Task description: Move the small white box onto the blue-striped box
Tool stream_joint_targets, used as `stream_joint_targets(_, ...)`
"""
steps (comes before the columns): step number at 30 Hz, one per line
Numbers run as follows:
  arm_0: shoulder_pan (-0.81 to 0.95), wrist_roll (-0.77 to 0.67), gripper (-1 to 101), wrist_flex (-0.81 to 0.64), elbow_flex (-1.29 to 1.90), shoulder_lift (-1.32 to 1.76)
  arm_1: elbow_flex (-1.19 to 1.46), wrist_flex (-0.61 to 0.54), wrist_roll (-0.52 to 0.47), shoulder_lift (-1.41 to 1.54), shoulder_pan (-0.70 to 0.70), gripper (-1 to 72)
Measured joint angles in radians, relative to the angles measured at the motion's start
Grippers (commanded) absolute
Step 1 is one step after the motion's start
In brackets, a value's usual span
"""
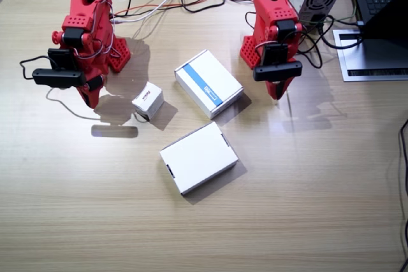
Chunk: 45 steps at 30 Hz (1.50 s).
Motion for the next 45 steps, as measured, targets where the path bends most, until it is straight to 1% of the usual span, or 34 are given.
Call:
stream_joint_targets(3,0.0,0.0,0,0.0,0.0,0.0,0.0,0.0,-0.026,0.0,0.0,0.1)
stream_joint_targets(13,0.0,0.0,0,0.0,0.0,0.0,0.0,0.0,-0.028,0.0,0.0,0.1)
stream_joint_targets(18,0.0,0.0,0,0.0,0.0,0.0,0.0,0.005,0.012,0.0,0.0,0.1)
stream_joint_targets(25,0.0,0.0,0,0.0,0.0,0.0,0.006,0.018,0.003,0.0,-0.015,0.2)
stream_joint_targets(26,0.0,0.0,0,0.0,0.0,0.0,0.006,0.018,0.003,0.0,-0.015,1.0)
stream_joint_targets(27,0.0,0.0,0,0.0,0.0,0.0,-0.006,0.018,0.003,0.0,-0.015,6.3)
stream_joint_targets(28,0.0,0.0,0,0.0,0.0,0.0,-0.052,0.018,0.023,0.0,-0.014,14.3)
stream_joint_targets(29,0.0,0.0,0,0.0,0.0,0.0,-0.138,0.018,0.055,-0.002,-0.014,20.5)
stream_joint_targets(30,0.0,0.0,0,0.0,0.0,0.0,-0.268,0.041,0.095,-0.009,-0.015,25.0)
stream_joint_targets(31,0.0,0.0,0,0.0,0.0,0.0,-0.414,0.087,0.155,-0.043,-0.035,28.5)
stream_joint_targets(32,0.0,0.0,0,0.0,0.0,0.0,-0.574,0.155,0.222,-0.121,-0.092,31.6)
stream_joint_targets(34,0.0,0.0,0,0.0,0.0,0.0,-0.896,0.314,0.377,-0.302,-0.282,35.9)
stream_joint_targets(35,0.0,0.0,0,0.0,0.0,0.0,-1.022,0.365,0.44,-0.387,-0.383,37.2)
stream_joint_targets(37,0.0,0.0,0,0.0,0.0,0.0,-1.158,0.403,0.549,-0.526,-0.561,38.1)
stream_joint_targets(38,0.0,0.0,0,0.0,0.0,0.0,-1.18,0.41,0.604,-0.594,-0.64,38.7)
stream_joint_targets(41,0.0,0.0,0,0.0,0.0,0.0,-1.189,0.41,0.716,-0.753,-0.854,39.5)
stream_joint_targets(43,0.0,0.0,0,0.0,0.0,0.0,-1.183,0.41,0.735,-0.836,-0.91,39.7)
stream_joint_targets(45,0.0,0.0,0,0.0,0.0,0.0,-1.183,0.41,0.735,-0.905,-0.896,39.8)
